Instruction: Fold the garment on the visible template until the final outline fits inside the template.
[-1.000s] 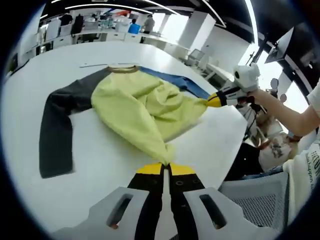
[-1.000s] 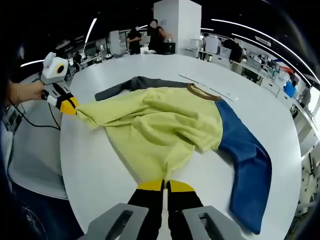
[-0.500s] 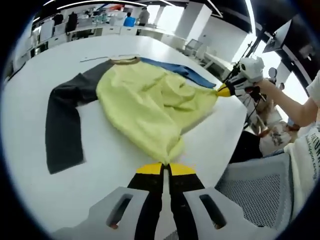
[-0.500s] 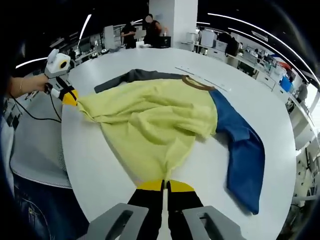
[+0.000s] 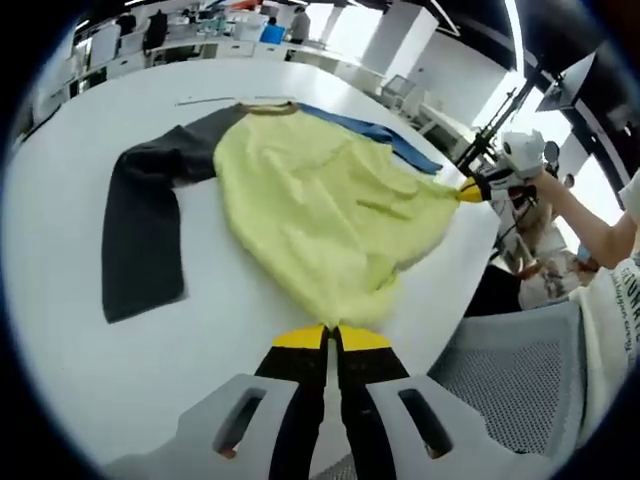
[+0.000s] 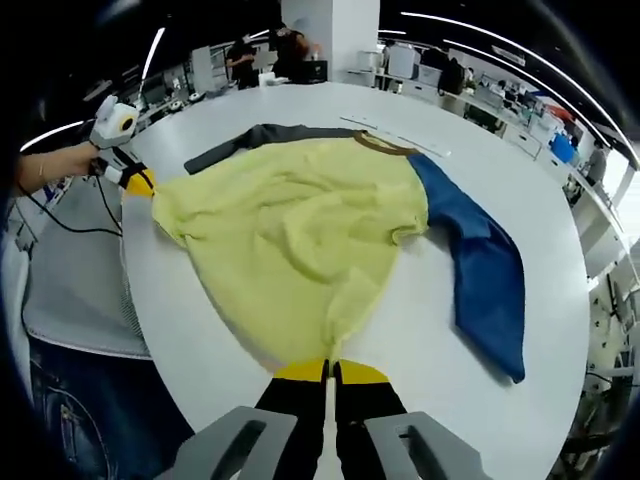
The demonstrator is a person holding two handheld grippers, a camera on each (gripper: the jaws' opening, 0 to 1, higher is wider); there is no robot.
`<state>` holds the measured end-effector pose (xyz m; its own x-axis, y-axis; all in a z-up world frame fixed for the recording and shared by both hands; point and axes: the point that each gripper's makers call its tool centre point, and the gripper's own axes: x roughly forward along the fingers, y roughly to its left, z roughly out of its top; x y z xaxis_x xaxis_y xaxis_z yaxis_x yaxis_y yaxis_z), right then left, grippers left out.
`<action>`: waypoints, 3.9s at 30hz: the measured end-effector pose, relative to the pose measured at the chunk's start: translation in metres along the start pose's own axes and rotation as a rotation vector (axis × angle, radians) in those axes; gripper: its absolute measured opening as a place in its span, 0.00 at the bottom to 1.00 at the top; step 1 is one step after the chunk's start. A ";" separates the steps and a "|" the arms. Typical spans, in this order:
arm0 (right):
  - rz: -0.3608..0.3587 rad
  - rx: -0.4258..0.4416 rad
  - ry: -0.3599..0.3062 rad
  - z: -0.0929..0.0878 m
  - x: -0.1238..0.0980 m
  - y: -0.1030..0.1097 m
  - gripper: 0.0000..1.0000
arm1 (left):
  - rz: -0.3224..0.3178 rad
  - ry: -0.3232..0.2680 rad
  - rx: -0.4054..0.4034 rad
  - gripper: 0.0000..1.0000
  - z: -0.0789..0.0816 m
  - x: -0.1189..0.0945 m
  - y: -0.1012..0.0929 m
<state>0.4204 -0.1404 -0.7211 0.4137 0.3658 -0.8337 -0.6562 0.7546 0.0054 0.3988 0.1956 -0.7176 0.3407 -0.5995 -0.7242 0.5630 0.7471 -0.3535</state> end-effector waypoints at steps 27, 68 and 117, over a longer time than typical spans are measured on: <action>-0.022 0.123 0.099 -0.053 0.006 0.025 0.00 | 0.067 0.189 0.009 0.00 -0.043 0.010 0.014; -0.144 0.476 -0.121 -0.019 -0.008 -0.033 0.59 | 0.122 -0.020 0.160 0.79 -0.009 0.008 0.002; -0.426 0.722 -0.235 -0.016 0.001 -0.153 0.28 | 0.106 -0.083 0.167 0.75 0.006 0.007 -0.005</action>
<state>0.5114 -0.2639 -0.7317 0.7050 0.0169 -0.7090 0.1114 0.9847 0.1342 0.4034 0.1857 -0.7173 0.4617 -0.5468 -0.6984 0.6350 0.7535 -0.1701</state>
